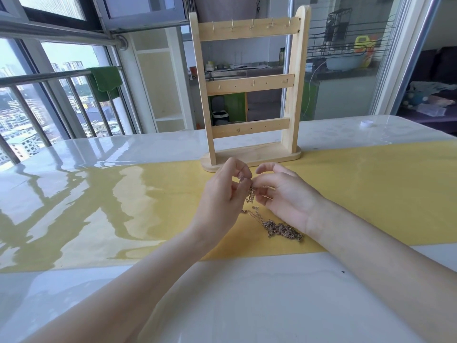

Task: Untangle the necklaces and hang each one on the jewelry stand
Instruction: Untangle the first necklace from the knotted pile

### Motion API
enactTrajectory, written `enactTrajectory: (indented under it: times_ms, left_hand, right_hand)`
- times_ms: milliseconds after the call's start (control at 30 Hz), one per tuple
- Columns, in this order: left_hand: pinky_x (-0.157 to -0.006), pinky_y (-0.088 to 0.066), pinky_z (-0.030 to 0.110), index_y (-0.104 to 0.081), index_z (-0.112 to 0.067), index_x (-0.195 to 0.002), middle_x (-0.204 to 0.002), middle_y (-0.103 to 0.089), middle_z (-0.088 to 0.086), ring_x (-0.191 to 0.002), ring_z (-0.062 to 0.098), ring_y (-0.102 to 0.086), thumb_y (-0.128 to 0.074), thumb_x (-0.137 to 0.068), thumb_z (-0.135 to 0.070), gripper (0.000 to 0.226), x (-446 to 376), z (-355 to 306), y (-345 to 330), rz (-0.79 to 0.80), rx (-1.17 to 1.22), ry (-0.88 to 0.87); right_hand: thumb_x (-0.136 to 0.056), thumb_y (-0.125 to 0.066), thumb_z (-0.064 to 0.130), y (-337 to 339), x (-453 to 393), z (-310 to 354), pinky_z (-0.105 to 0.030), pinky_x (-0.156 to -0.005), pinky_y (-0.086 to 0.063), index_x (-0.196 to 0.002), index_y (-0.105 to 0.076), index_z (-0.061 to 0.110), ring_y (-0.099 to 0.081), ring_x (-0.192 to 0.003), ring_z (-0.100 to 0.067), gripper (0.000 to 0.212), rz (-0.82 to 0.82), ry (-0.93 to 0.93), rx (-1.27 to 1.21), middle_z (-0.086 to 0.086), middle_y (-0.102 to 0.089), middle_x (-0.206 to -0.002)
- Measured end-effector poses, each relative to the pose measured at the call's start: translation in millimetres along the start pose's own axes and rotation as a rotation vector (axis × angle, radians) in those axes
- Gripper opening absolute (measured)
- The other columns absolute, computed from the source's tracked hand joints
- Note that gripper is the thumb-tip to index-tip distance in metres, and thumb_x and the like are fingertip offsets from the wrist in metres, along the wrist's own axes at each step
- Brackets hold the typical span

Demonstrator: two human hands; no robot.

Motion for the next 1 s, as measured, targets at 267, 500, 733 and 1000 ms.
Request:
enactTrajectory:
  times_ms: [267, 500, 733, 1000]
  left_hand:
    - [-0.053, -0.042, 0.021, -0.049, -0.014, -0.083, -0.08, -0.053, -0.004, -0.053, 0.006, -0.052, -0.054, -0.091, 0.001, 0.018, -2, 10, 2, 0.019, 0.13, 0.214]
    - [-0.054, -0.047, 0.017, -0.05, -0.009, -0.083, -0.083, -0.055, 0.003, -0.054, 0.006, -0.06, -0.055, -0.093, -0.001, 0.014, -1, 20, 9, -0.07, 0.447, 0.459]
    - [-0.046, -0.044, 0.018, -0.046, -0.01, -0.083, -0.086, -0.052, 0.006, -0.052, 0.006, -0.057, -0.051, -0.094, 0.0, 0.015, -3, 14, 13, -0.115, 0.36, 0.39]
    - [-0.076, -0.055, 0.03, -0.048, -0.012, -0.08, -0.08, -0.055, 0.001, -0.065, 0.006, -0.063, -0.054, -0.091, 0.002, 0.018, -3, 10, 10, -0.09, 0.26, 0.331]
  right_hand:
    - [-0.087, -0.052, -0.01, 4, 0, 5, -0.027, -0.058, -0.05, -0.091, -0.048, 0.011, -0.055, -0.061, -0.021, 0.022, -0.031, -0.013, -0.182, -0.011, -0.056, -0.075]
    - [-0.087, -0.052, -0.01, 8, -1, 10, -0.019, -0.038, -0.032, -0.088, -0.048, 0.009, -0.048, -0.048, -0.012, 0.019, -0.019, -0.026, -0.179, -0.007, -0.053, -0.066]
    - [-0.087, -0.059, -0.004, 3, 1, 8, -0.015, -0.038, -0.03, -0.091, -0.061, 0.0, -0.045, -0.047, -0.007, 0.006, 0.075, -0.048, 0.038, -0.004, -0.053, -0.067]
    - [-0.082, -0.068, 0.003, 5, 4, 8, -0.015, -0.034, -0.027, -0.09, -0.067, -0.001, -0.048, -0.043, -0.007, 0.008, 0.056, -0.031, 0.265, -0.005, -0.061, -0.074]
Point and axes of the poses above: each hand's wrist, its own x-axis away from the middle knuckle, its own y-axis out of the back of the hand, z = x × y, the point moved 5 cm from there along -x, towards the middle knuckle
